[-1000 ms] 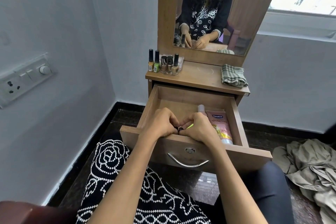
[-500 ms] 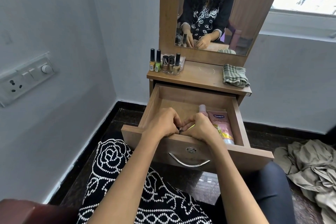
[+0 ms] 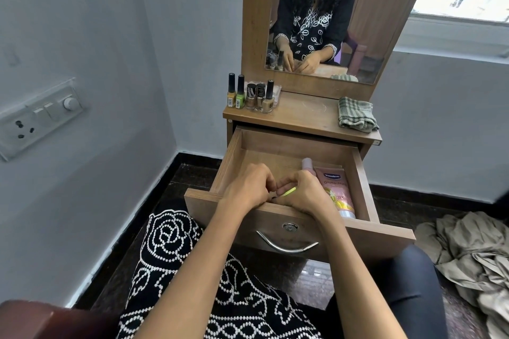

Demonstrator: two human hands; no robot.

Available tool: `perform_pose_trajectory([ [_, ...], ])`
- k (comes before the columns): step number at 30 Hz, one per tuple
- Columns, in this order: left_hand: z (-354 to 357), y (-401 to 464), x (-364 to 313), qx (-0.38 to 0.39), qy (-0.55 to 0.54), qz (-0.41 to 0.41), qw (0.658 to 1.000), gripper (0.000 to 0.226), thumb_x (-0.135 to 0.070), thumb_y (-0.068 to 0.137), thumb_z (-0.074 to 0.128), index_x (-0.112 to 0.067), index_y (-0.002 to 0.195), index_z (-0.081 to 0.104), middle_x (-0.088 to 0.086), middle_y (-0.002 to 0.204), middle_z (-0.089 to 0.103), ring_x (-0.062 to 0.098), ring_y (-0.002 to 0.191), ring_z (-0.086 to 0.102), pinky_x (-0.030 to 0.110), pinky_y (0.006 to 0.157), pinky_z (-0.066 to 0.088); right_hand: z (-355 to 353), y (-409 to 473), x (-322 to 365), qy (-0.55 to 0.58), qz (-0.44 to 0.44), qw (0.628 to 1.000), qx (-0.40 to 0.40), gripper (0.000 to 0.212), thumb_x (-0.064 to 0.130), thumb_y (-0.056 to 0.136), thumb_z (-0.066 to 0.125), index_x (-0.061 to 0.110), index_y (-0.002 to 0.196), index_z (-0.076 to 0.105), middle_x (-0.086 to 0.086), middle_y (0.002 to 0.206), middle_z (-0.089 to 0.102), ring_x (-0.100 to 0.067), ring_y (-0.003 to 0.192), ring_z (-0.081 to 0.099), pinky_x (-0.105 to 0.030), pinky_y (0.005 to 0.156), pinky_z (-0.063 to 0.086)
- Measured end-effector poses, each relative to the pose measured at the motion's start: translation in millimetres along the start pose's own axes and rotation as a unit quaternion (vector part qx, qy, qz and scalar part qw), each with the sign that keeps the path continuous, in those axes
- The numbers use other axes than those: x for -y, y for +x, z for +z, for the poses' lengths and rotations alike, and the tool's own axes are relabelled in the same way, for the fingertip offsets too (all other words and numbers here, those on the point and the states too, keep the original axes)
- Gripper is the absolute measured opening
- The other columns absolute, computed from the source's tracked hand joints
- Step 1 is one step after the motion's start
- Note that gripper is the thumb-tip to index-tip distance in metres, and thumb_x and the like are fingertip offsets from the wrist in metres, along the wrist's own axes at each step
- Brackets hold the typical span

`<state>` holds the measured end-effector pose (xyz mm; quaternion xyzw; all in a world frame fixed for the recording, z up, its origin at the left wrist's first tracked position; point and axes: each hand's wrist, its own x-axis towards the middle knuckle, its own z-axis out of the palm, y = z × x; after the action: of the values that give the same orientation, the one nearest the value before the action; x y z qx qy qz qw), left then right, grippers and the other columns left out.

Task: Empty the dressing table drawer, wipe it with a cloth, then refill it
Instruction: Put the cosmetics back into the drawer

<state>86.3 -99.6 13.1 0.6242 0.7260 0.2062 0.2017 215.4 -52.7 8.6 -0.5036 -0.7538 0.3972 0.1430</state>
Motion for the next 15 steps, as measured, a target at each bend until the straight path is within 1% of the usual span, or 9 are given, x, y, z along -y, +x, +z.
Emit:
perform_pose_trajectory([
  [2,0.4,-0.9,0.4,-0.005,-0.003,0.002,1.0,0.017,-0.009,0.079,0.071,-0.014,0.096,0.073,0.005,0.103,0.069,0.015,0.088,0.063,0.029,0.075,0.053,0.1,0.5,-1.1,0.004,-0.001,1.0,-0.005,0.024,0.009,0.066,0.082,0.011,0.086,0.069,0.005,0.072,0.065,-0.008,0.069,0.06,-0.016,0.063,0.047],
  [6,0.5,-2.0,0.6,-0.01,-0.012,0.006,1.0,0.017,-0.01,0.079,0.071,-0.015,0.095,0.074,0.004,0.103,0.069,0.015,0.088,0.064,0.03,0.077,0.054,0.9,-0.4,-1.5,0.006,-0.005,1.0,-0.009,0.024,0.01,0.066,0.082,0.015,0.084,0.067,0.003,0.076,0.066,-0.009,0.071,0.06,-0.016,0.063,0.046],
  [9,0.7,-3.1,2.1,-0.011,-0.034,0.011,0.999,0.016,-0.009,0.079,0.07,-0.015,0.094,0.074,0.003,0.099,0.07,0.011,0.084,0.063,0.029,0.077,0.054,0.7,0.1,-2.5,0.0,-0.012,1.0,-0.02,0.025,0.013,0.065,0.083,0.015,0.085,0.068,0.002,0.079,0.067,-0.009,0.072,0.06,-0.018,0.064,0.046],
  [15,3.9,-2.5,6.9,-0.025,-0.081,0.009,0.996,0.021,-0.005,0.077,0.067,-0.016,0.093,0.073,-0.001,0.087,0.07,0.008,0.079,0.065,0.027,0.073,0.055,1.2,0.6,-5.9,-0.005,-0.018,0.999,-0.037,0.026,0.02,0.066,0.083,0.018,0.088,0.069,0.007,0.079,0.067,0.001,0.066,0.055,-0.007,0.053,0.039],
])
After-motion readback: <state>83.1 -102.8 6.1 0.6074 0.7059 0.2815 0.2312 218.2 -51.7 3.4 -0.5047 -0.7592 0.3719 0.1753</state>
